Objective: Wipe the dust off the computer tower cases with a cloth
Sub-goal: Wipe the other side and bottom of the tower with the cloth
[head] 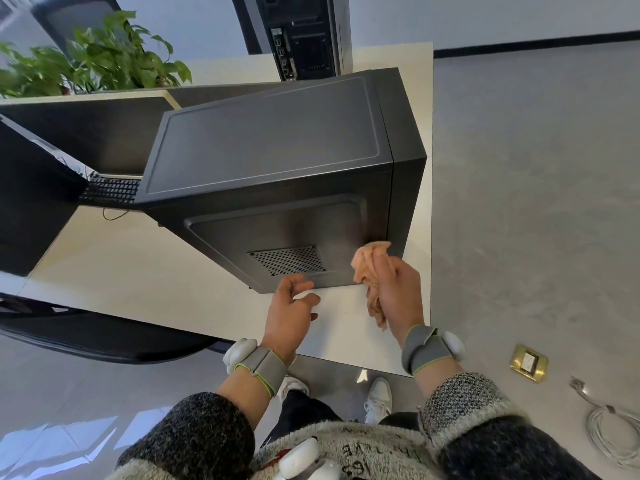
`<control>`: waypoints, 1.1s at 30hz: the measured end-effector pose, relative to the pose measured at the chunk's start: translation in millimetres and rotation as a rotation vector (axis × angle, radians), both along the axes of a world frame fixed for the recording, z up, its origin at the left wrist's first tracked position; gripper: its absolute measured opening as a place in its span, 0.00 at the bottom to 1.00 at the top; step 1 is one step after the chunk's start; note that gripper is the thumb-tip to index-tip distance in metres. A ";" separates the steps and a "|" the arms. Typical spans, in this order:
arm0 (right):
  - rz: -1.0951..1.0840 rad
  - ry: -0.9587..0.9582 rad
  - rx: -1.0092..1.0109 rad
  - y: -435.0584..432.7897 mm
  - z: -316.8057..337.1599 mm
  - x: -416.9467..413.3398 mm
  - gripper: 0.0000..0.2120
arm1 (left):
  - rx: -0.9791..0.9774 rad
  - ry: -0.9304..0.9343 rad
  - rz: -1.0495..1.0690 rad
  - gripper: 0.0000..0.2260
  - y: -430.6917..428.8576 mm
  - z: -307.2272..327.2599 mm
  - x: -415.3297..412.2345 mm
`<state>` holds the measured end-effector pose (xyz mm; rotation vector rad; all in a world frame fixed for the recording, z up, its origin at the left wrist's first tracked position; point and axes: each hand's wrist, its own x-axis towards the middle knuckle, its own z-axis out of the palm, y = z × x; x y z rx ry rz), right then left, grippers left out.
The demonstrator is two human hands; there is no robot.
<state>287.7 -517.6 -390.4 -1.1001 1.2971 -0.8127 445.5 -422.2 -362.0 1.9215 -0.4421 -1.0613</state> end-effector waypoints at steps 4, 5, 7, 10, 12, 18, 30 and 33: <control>-0.038 0.063 -0.085 -1.6 0.5 8.5 0.26 | 0.008 -0.035 0.011 0.17 -1.1 -0.8 1.9; -0.023 0.072 -0.015 -0.8 -4.7 8.7 0.27 | 0.012 -0.059 0.023 0.18 -2.0 -0.4 3.6; 0.057 0.048 0.186 2.9 -12.7 7.6 0.31 | 0.037 -0.134 0.032 0.19 -3.1 1.0 7.6; 0.098 0.045 0.209 6.2 -7.2 6.6 0.34 | 0.074 -0.203 0.051 0.25 -2.7 4.3 13.3; 0.045 0.003 0.047 3.7 5.9 8.0 0.32 | 0.073 -0.195 0.077 0.29 -2.4 5.9 13.4; -0.001 -0.065 0.056 6.0 4.0 15.9 0.29 | 0.051 -0.146 0.120 0.35 -2.1 7.0 12.0; 0.031 -0.096 -0.067 11.5 23.1 22.4 0.26 | 0.083 -0.170 0.063 0.35 -2.8 11.6 7.0; 0.065 -0.018 0.129 15.8 5.6 22.1 0.29 | 0.082 -0.158 0.066 0.35 -3.1 13.0 8.0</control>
